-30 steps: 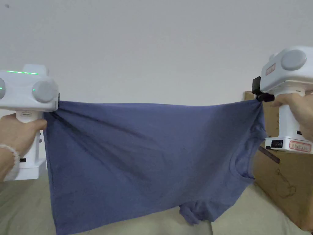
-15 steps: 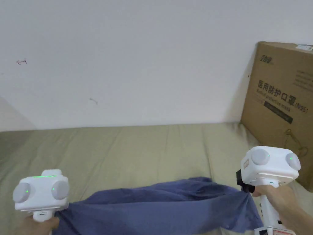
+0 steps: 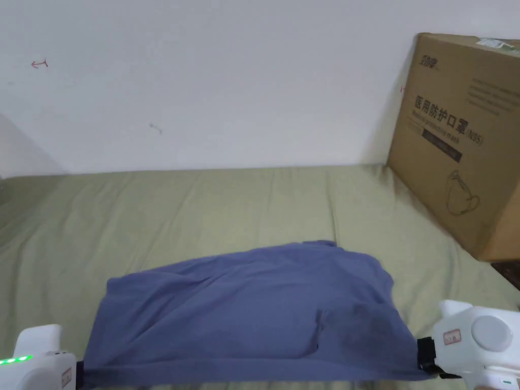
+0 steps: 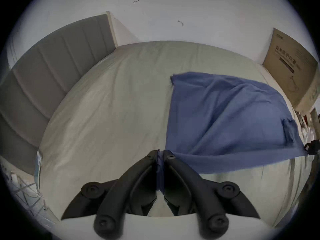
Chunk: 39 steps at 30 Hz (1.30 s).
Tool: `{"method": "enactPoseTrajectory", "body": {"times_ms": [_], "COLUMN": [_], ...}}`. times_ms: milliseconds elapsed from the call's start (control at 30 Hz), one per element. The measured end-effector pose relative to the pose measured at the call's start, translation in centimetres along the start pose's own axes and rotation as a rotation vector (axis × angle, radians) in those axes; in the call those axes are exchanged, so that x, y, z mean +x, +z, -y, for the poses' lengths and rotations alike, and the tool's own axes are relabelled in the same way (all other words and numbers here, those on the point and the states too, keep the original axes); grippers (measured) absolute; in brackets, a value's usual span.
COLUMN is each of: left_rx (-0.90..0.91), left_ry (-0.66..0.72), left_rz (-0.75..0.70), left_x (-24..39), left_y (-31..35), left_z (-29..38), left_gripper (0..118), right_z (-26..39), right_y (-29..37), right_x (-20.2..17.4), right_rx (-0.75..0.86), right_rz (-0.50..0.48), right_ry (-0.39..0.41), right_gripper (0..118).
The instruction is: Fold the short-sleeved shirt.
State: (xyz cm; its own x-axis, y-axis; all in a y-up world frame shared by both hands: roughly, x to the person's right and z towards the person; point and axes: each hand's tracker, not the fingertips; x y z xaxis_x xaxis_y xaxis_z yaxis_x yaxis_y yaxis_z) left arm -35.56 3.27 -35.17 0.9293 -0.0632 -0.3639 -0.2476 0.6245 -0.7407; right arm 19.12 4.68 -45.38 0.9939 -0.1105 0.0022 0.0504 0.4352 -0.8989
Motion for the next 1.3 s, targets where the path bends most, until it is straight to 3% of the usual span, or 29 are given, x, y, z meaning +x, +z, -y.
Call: {"method": "enactPoseTrajectory", "body": {"times_ms": [133, 333, 667, 700, 733, 833, 867, 933, 967, 1000, 1033, 1067, 1100, 1200, 1300], "left_rx": [-0.015, -0.029, -0.007, -0.001, 0.007, 0.021, 0.028, 0.056, 0.053, 0.056, 0.069, 0.060, 0.052, 0.011, 0.018], "left_ry": [-0.014, 0.036, -0.010, -0.013, -0.015, -0.031, -0.039, -0.062, -0.077, -0.085, -0.085, -0.086, -0.085, -0.058, -0.049], "left_rz": [0.009, 0.037, 0.032, 0.035, 0.046, 0.103, 0.105, 0.120, 0.131, 0.141, 0.157, 0.159, 0.152, 0.208, 0.159], "left_x": [-2.4, -6.3, -6.3, -6.3, -6.3, -6.4, -6.3, -6.1, -6.0, -6.0, -6.0, -5.8, -5.7, -5.6, -5.9], "left_y": [4.3, 9.6, 12.0, 12.1, 12.4, 13.5, 13.9, 15.0, 15.5, 16.0, 16.3, 16.6, 16.6, 15.9, 15.1], "left_z": [5.6, 12.5, 16.8, 16.6, 16.3, 15.8, 15.7, 15.7, 15.9, 16.1, 16.3, 16.7, 17.2, 18.5, 19.0], "left_gripper": [5, 5, 6, 12, 25, 92, 100, 96, 88, 69, 33, 0, 0, 0, 0], "right_z": [8.4, 17.8, 19.4, 19.1, 18.9, 18.7, 18.7, 18.8, 18.8, 18.9, 19.1, 19.3, 19.6, 20.9, 21.6], "right_y": [2.8, 6.4, 7.2, 7.2, 7.3, 7.9, 8.3, 9.3, 9.6, 9.9, 10.2, 10.3, 10.0, 9.5, 8.5], "right_x": [2.2, 2.9, 4.2, 4.0, 3.8, 2.6, 2.2, 1.3, 1.0, 0.8, 0.6, 0.3, 0.1, -1.3, -1.5], "right_rx": [-0.024, -0.053, -0.003, -0.003, -0.011, 0.019, 0.044, 0.093, 0.101, 0.117, 0.138, 0.147, 0.144, 0.115, 0.082], "right_rz": [-0.070, -0.054, -0.034, -0.030, -0.016, 0.084, 0.101, 0.089, 0.065, 0.031, -0.005, -0.022, -0.020, -0.019, -0.005], "right_ry": [-0.081, -0.014, -0.038, -0.028, -0.017, 0.077, 0.107, 0.144, 0.150, 0.137, 0.122, 0.113, 0.098, 0.105, 0.099], "right_gripper": [4, 4, 4, 5, 12, 87, 94, 94, 91, 82, 57, 5, 0, 0, 0]}}
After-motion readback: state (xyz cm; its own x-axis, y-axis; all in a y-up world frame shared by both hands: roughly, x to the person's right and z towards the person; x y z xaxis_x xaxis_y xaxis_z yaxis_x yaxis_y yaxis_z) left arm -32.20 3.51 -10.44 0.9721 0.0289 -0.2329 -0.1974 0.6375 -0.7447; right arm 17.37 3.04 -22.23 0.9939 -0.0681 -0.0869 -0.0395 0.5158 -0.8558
